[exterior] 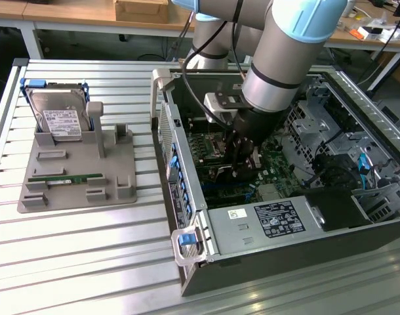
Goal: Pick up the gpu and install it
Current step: 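Insert the gpu into the slot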
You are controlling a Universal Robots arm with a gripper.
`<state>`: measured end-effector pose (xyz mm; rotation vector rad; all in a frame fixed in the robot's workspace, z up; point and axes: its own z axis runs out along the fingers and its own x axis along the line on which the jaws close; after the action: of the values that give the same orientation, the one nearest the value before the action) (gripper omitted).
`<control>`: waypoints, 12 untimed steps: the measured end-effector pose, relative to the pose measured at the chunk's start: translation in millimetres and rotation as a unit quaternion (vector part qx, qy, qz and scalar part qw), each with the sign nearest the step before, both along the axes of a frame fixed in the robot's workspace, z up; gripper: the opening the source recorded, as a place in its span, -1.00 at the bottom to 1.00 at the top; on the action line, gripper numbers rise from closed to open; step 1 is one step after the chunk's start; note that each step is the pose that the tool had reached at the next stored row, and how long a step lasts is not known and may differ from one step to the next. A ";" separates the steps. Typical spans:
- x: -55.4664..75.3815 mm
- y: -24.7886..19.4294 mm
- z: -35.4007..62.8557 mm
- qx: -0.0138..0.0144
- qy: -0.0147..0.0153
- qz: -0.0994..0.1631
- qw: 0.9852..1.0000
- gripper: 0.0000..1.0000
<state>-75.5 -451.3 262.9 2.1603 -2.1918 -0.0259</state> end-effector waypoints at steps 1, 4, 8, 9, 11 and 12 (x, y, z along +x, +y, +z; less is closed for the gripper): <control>0.0 0.0 5.7 0.000 0.000 0.000 1.000 -0.08; 0.0 1.8 26.2 0.000 0.000 0.000 1.000 -0.08; 10.0 6.0 34.3 0.000 0.002 0.000 1.000 -0.79; 19.7 5.6 34.3 0.000 0.003 0.000 1.000 -0.79; 39.5 5.3 34.3 0.000 0.007 0.000 1.000 -0.79; 44.3 5.2 34.3 0.000 0.007 0.000 1.000 -0.79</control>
<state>-31.2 -446.1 297.2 2.1532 -2.1839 -0.0415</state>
